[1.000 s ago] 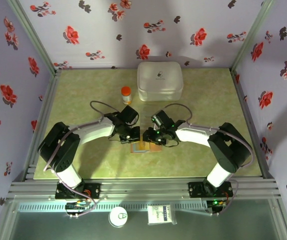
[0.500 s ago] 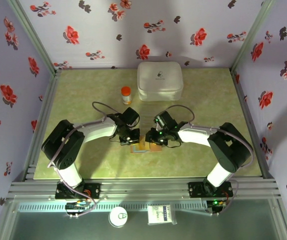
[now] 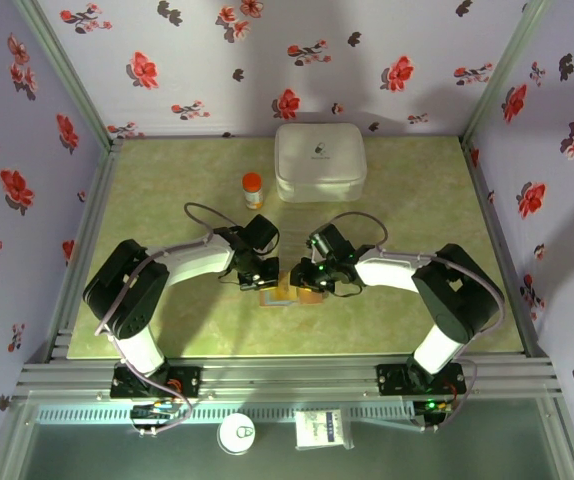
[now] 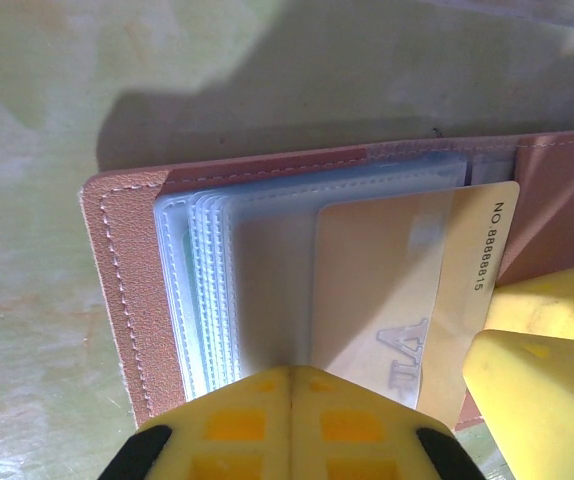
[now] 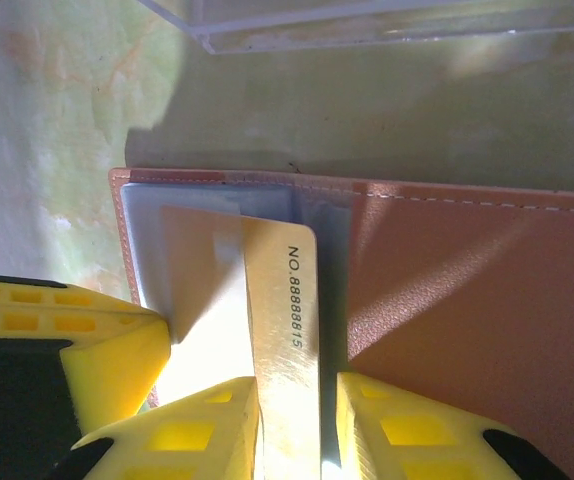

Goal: Take the credit cards out of the card holder

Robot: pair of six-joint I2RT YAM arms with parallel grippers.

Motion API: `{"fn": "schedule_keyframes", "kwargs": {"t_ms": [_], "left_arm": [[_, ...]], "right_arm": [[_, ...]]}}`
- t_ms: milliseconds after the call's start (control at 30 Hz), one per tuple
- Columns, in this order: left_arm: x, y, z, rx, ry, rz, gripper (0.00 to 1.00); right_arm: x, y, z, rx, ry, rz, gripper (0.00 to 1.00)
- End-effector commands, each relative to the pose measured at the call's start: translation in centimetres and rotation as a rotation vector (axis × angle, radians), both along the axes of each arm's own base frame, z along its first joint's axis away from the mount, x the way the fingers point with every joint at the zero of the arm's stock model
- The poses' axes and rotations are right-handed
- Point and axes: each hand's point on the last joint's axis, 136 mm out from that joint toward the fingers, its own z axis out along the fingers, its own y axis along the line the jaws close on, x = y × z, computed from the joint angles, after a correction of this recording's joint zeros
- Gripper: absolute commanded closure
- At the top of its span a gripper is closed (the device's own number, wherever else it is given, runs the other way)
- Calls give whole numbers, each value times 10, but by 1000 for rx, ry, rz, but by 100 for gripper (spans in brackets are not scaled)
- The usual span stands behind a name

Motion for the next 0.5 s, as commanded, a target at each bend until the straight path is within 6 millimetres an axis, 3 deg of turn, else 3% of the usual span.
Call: {"fn": "schedule_keyframes", "kwargs": {"t_ms": [0, 467], "left_arm": [[-7, 15, -9, 87, 19, -16, 100], [-6, 15, -10, 88, 19, -17, 100]], "right_arm": [[-2, -5, -9, -21, 11, 15, 73], [-3, 9, -9, 51, 26, 54, 79]]}}
